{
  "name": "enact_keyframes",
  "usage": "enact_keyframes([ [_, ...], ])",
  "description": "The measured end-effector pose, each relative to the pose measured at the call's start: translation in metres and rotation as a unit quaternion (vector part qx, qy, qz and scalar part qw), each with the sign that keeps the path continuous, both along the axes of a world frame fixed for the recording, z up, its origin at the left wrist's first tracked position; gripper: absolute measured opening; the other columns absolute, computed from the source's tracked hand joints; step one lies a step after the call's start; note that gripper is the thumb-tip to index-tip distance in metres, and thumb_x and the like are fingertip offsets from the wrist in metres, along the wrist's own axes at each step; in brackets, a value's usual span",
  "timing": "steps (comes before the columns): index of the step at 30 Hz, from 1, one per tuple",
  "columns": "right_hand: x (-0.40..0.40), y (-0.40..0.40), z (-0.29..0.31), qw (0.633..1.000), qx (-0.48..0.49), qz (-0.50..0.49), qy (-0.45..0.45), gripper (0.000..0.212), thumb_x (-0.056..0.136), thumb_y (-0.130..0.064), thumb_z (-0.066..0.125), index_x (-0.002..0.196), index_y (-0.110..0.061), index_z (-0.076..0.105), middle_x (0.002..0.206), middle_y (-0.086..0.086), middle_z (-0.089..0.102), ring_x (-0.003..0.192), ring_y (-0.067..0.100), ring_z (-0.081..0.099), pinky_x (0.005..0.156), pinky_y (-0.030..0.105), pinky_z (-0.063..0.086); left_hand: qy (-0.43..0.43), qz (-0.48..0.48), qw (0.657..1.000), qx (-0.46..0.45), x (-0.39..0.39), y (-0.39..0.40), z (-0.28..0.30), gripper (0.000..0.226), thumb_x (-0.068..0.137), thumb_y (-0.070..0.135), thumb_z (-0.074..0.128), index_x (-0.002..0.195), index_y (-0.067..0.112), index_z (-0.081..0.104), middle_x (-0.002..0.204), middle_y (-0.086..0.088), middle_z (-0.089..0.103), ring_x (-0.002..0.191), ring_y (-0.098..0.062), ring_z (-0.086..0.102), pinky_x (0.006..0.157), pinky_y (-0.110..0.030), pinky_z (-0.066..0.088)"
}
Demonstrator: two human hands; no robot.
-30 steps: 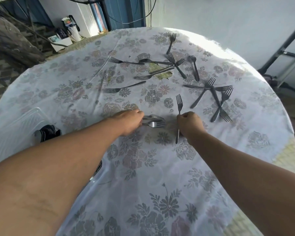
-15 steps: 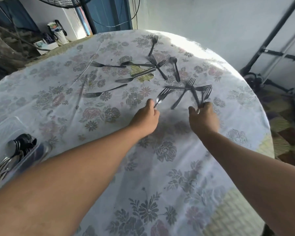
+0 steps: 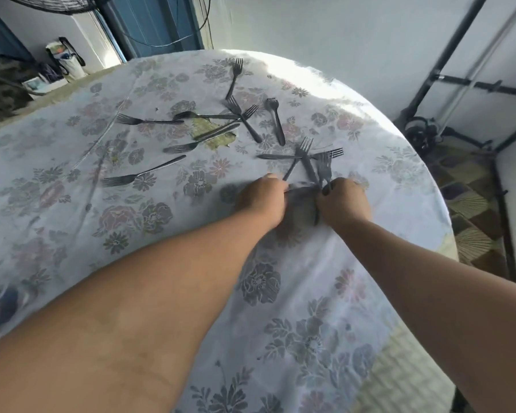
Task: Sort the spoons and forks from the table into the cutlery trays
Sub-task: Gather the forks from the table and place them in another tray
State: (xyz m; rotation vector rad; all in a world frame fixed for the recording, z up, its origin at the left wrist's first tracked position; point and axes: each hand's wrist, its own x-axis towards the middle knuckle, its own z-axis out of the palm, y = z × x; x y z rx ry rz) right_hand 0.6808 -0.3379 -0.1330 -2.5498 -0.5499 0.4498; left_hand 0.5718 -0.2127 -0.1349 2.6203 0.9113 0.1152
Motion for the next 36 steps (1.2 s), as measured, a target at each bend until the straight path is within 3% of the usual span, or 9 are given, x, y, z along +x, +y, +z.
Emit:
enact_keyframes([
  [3, -0.001, 0.0, 0.003, 1.0, -0.004, -0.005, 0.031, 0.01, 0.079, -0.021, 0.061, 0.076, -0.013, 0.066, 0.092, 0.013, 0.066, 0.079, 0.034, 0.058, 0.062, 0.028, 0.039, 0.022, -0.051, 0.997, 0.05, -0.005, -0.001, -0.006, 0.019, 0.096, 0.025, 0.057, 0.094, 0.013, 0.07, 0.1, -0.008, 0.066, 0.09, -0.037, 0.066, 0.066, -0.034, 0.043],
  [7, -0.002, 0.002, 0.008, 0.999, -0.03, 0.016, 0.034, 0.017, 0.08, -0.026, 0.065, 0.082, -0.01, 0.062, 0.082, 0.009, 0.061, 0.077, 0.033, 0.059, 0.062, 0.03, 0.041, 0.037, 0.018, 0.994, 0.098, -0.013, 0.004, 0.006, 0.006, 0.091, 0.015, 0.063, 0.092, 0.016, 0.069, 0.093, -0.008, 0.068, 0.085, -0.035, 0.067, 0.063, -0.036, 0.044],
  [12, -0.019, 0.005, 0.011, 0.998, -0.048, 0.045, 0.013, 0.027, 0.083, -0.028, 0.071, 0.101, -0.015, 0.056, 0.09, 0.006, 0.062, 0.083, 0.03, 0.057, 0.066, 0.032, 0.042, 0.044, 0.141, 0.989, -0.005, -0.018, 0.006, 0.016, 0.017, 0.09, 0.01, 0.069, 0.105, 0.014, 0.065, 0.109, -0.008, 0.07, 0.105, -0.032, 0.066, 0.095, -0.044, 0.053],
  [15, -0.031, 0.005, 0.008, 0.999, -0.03, 0.03, 0.031, 0.046, 0.081, -0.026, 0.073, 0.114, -0.009, 0.047, 0.097, 0.006, 0.058, 0.089, 0.03, 0.056, 0.071, 0.037, 0.047, 0.087, 0.146, 0.983, -0.066, -0.024, 0.008, 0.028, 0.014, 0.09, 0.012, 0.07, 0.097, 0.012, 0.058, 0.103, -0.01, 0.067, 0.101, -0.031, 0.066, 0.078, -0.035, 0.055],
  [19, -0.037, -0.003, 0.003, 1.0, -0.016, 0.008, 0.021, 0.035, 0.084, -0.026, 0.068, 0.11, -0.009, 0.053, 0.095, 0.007, 0.062, 0.086, 0.03, 0.061, 0.07, 0.038, 0.051, 0.119, 0.131, 0.971, -0.161, -0.048, 0.008, 0.031, 0.029, 0.083, 0.026, 0.08, 0.091, 0.011, 0.057, 0.09, -0.006, 0.063, 0.078, -0.022, 0.062, 0.052, -0.027, 0.043],
  [22, -0.038, -0.004, 0.005, 0.999, -0.023, 0.015, 0.019, 0.011, 0.085, -0.022, 0.061, 0.091, -0.012, 0.062, 0.09, 0.011, 0.065, 0.082, 0.032, 0.063, 0.067, 0.035, 0.05, 0.087, 0.125, 0.959, -0.238, -0.068, 0.007, 0.022, 0.024, 0.083, 0.034, 0.075, 0.083, 0.018, 0.057, 0.088, -0.007, 0.065, 0.082, -0.026, 0.066, 0.063, -0.03, 0.05],
  [26, -0.041, 0.0, 0.009, 0.998, -0.054, 0.041, -0.001, 0.017, 0.091, -0.025, 0.056, 0.087, -0.011, 0.064, 0.096, 0.016, 0.064, 0.077, 0.032, 0.061, 0.068, 0.035, 0.051, 0.04, 0.155, 0.945, -0.287, -0.081, 0.007, 0.028, 0.031, 0.087, 0.039, 0.059, 0.101, 0.013, 0.065, 0.1, -0.016, 0.072, 0.09, -0.031, 0.069, 0.065, -0.031, 0.044],
  [30, -0.046, 0.002, 0.016, 0.992, -0.093, 0.089, -0.001, 0.017, 0.088, -0.025, 0.064, 0.086, -0.008, 0.064, 0.079, 0.008, 0.06, 0.066, 0.024, 0.057, 0.058, 0.028, 0.045, 0.031, 0.149, 0.946, -0.287, -0.091, 0.01, 0.039, 0.019, 0.096, 0.033, 0.049, 0.097, 0.015, 0.057, 0.092, -0.007, 0.072, 0.063, -0.018, 0.05, 0.056, -0.028, 0.035],
  [36, -0.058, 0.001, 0.017, 0.99, -0.096, 0.102, 0.002, 0.01, 0.088, -0.018, 0.061, 0.091, -0.009, 0.058, 0.08, 0.006, 0.055, 0.062, 0.016, 0.046, 0.049, 0.026, 0.035, -0.021, 0.153, 0.918, -0.365, -0.106, 0.009, 0.042, 0.014, 0.097, 0.02, 0.049, 0.106, 0.013, 0.057, 0.075, 0.001, 0.076, 0.055, -0.014, 0.038, 0.053, -0.027, 0.031],
])
